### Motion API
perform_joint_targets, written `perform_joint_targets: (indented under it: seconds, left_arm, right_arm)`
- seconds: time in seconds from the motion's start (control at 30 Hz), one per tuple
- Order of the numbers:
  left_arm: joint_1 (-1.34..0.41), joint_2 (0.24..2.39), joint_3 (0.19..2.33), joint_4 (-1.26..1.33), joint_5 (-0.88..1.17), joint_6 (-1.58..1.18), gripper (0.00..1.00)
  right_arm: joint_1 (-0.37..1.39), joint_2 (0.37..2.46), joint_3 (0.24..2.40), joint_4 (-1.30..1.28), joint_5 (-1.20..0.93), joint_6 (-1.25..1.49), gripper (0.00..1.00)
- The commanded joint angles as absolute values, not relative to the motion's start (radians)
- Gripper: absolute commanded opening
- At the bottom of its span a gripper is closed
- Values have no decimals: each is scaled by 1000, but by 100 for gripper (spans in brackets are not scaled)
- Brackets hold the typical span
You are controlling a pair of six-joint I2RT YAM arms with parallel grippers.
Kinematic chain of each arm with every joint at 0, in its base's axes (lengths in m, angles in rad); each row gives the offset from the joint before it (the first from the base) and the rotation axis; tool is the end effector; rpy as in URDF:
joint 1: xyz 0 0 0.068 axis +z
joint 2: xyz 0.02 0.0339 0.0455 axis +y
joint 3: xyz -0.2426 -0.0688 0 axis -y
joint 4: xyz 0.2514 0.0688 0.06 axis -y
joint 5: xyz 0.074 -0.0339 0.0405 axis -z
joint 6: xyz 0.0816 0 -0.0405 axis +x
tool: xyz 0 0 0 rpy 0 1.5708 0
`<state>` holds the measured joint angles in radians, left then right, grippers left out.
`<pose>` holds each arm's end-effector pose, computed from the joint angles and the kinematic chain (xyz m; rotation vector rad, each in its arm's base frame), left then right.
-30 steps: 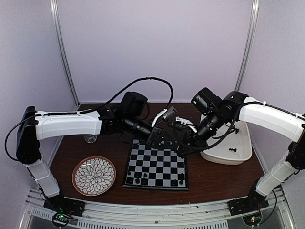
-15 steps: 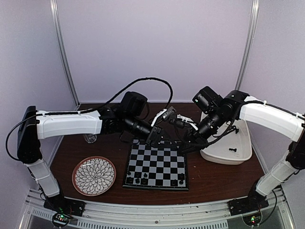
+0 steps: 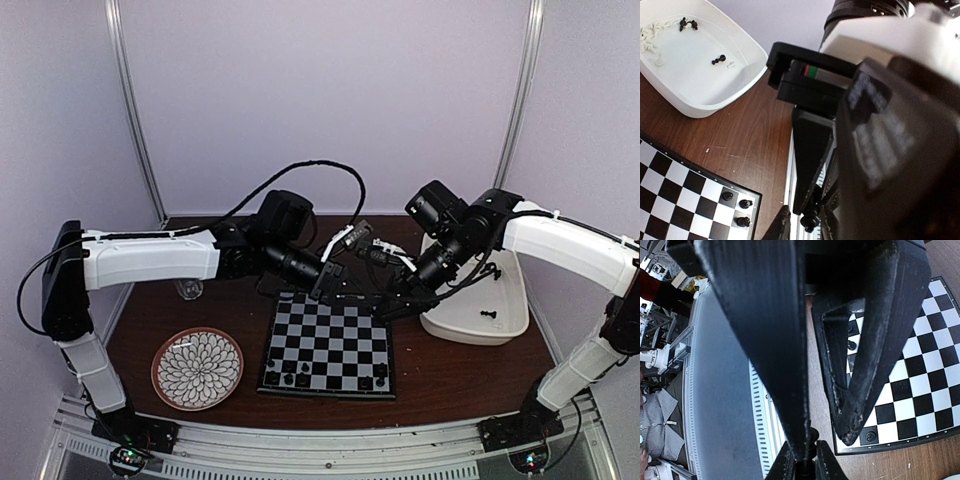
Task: Set up the chess pieces on the board
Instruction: Pass from the right arm to the left
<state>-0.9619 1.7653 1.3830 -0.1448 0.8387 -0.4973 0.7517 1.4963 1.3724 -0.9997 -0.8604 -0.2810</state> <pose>0.1982 -0.3904 0.2487 1.1200 2.1345 -1.6709 0.1870 0.2595 0.2692 -1.5301 2.1419 1.3071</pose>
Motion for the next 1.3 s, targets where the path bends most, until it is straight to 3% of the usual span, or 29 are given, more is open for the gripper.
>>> perform_joint_targets:
  seconds: [0.0, 0.13, 0.4, 0.57, 0.8, 1.1, 1.27]
  left_arm:
    - [-988, 1791, 1410, -118, 899, -489, 20]
    - [-989, 1790, 1407, -130, 910, -488, 28]
    - [-989, 1782, 1393, -131, 903, -483, 24]
    - [-988, 1781, 1378, -80, 883, -507, 29]
    - [-989, 1787, 1364, -28, 898, -531, 24]
    - [-989, 1731, 1295, 90, 849, -561, 37]
    - [-991, 1739, 1280, 151, 826, -584, 33]
  right_arm:
    - [743, 1497, 1404, -951, -878, -266, 14]
    - [738, 1491, 1399, -947, -874, -263, 14]
    - [720, 1485, 1394, -938, -899, -251, 15]
    - [709, 1484, 1398, -934, -948, -242, 15]
    - [692, 1481, 1394, -921, -960, -225, 14]
    - [678, 1461, 1378, -937, -962, -239, 14]
    - [678, 1465, 1381, -932, -963, -235, 14]
